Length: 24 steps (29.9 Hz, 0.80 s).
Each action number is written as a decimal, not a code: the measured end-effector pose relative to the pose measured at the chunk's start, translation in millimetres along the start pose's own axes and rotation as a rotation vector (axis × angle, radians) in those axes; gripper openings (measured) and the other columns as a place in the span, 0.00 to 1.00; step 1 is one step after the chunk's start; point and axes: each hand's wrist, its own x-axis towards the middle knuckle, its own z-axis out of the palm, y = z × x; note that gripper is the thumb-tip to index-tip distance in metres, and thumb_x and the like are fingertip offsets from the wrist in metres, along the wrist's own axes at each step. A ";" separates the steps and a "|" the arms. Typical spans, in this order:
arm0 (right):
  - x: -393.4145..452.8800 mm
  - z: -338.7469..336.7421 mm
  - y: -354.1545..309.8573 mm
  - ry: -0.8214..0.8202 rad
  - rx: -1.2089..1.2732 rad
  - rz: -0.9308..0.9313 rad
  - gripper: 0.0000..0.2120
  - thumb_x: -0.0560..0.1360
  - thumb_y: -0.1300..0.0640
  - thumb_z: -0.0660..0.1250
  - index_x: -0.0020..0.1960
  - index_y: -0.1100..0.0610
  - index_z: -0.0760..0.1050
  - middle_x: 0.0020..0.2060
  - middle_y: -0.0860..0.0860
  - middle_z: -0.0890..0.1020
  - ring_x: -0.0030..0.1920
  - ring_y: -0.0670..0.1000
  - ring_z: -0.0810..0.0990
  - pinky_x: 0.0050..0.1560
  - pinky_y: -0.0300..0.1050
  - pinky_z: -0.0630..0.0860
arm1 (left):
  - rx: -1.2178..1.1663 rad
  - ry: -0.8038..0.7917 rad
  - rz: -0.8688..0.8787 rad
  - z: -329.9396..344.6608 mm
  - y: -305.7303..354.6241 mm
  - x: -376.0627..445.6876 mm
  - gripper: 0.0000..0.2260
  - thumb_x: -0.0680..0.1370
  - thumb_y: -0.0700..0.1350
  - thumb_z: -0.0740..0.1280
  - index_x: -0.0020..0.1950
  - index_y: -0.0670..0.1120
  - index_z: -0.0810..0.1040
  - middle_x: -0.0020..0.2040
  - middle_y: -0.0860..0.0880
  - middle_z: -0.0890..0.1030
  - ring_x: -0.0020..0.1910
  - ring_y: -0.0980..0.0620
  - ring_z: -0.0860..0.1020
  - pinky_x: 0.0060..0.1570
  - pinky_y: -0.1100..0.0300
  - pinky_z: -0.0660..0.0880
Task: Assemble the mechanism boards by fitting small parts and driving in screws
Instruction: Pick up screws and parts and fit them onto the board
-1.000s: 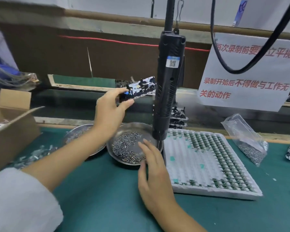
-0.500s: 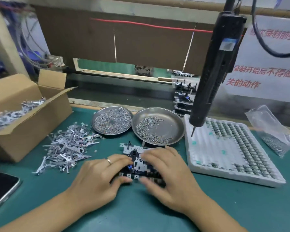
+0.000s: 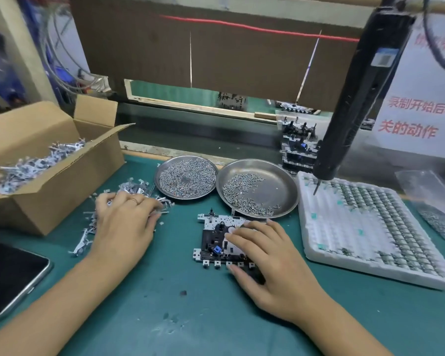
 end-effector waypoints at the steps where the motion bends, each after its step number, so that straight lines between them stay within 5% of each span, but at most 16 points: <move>1: 0.0 -0.2 -0.4 0.018 0.012 0.006 0.19 0.77 0.47 0.62 0.63 0.55 0.76 0.57 0.48 0.79 0.61 0.52 0.74 0.65 0.54 0.65 | -0.043 0.023 -0.008 -0.4 1.1 0.3 0.02 0.74 0.41 0.72 0.43 0.47 0.83 0.41 0.49 0.84 0.45 0.43 0.78 0.54 0.49 0.59; 7: 2.7 -2.3 -4.1 0.286 0.178 0.061 0.11 0.77 0.58 0.63 0.55 0.62 0.80 0.51 0.52 0.81 0.54 0.51 0.78 0.59 0.49 0.71 | -0.244 0.319 0.225 -14.7 18.4 2.5 0.05 0.74 0.45 0.69 0.46 0.46 0.83 0.42 0.52 0.84 0.42 0.48 0.79 0.52 0.54 0.61; 11: 10.1 -9.6 -14.0 0.364 0.744 0.417 0.08 0.75 0.55 0.67 0.53 0.52 0.80 0.46 0.46 0.83 0.49 0.45 0.81 0.52 0.38 0.76 | -0.349 0.466 0.531 -18.1 48.6 -1.5 0.08 0.73 0.40 0.72 0.51 0.49 0.81 0.39 0.54 0.83 0.41 0.52 0.78 0.57 0.52 0.64; 14: 13.3 -13.7 -13.6 0.326 1.064 0.581 0.07 0.72 0.55 0.71 0.48 0.53 0.83 0.41 0.53 0.84 0.42 0.48 0.82 0.44 0.37 0.77 | -0.346 0.483 0.665 -12.7 64.8 -4.9 0.12 0.70 0.34 0.74 0.49 0.47 0.84 0.37 0.53 0.83 0.39 0.50 0.80 0.57 0.51 0.66; 24: 16.2 -10.4 -7.6 0.121 0.804 0.515 0.05 0.75 0.61 0.68 0.49 0.56 0.83 0.43 0.50 0.82 0.44 0.47 0.79 0.48 0.41 0.75 | -0.453 0.464 0.777 1.5 69.4 -7.6 0.07 0.77 0.35 0.65 0.49 0.41 0.82 0.41 0.49 0.83 0.42 0.49 0.76 0.57 0.53 0.67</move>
